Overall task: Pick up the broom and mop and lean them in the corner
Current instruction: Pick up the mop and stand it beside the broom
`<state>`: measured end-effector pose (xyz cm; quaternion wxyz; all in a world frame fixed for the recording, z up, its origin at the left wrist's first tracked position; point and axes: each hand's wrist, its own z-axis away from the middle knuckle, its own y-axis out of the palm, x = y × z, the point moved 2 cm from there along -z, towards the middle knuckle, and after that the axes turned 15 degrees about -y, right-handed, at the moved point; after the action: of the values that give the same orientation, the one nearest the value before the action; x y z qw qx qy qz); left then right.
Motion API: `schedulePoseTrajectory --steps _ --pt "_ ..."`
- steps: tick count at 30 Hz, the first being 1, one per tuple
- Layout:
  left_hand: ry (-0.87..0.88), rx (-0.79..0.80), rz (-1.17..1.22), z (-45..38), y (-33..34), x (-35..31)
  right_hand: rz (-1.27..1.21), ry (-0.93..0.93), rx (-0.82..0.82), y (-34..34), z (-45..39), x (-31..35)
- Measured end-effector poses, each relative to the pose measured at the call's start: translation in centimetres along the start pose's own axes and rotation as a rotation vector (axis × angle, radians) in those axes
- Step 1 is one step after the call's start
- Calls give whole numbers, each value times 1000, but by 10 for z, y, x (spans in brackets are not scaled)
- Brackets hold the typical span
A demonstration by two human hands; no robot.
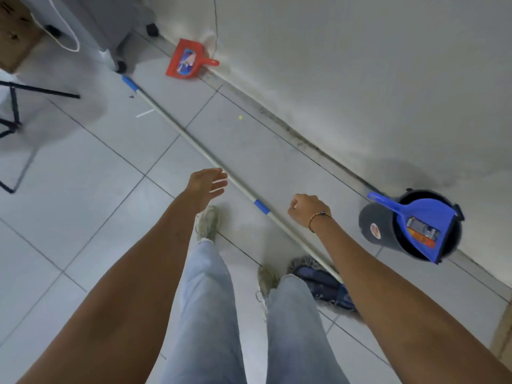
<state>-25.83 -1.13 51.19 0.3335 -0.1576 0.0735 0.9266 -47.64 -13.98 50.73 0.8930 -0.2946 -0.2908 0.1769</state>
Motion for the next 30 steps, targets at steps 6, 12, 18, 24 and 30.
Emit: schedulePoseTrajectory --steps 6,12,18,24,30 --pt "-147 -61 130 -129 -28 -57 -95 184 129 26 -104 -28" --pt "-262 -128 79 -294 -29 -40 -145 251 226 152 -215 -67" --pt "-254 -201 -5 -483 -20 14 -110 220 188 288 -319 -140" --pt "-301 -188 123 -579 -25 48 -110 259 221 348 -357 -216" --pt "-184 -203 321 -568 -3 44 -301 310 48 345 -377 -194"
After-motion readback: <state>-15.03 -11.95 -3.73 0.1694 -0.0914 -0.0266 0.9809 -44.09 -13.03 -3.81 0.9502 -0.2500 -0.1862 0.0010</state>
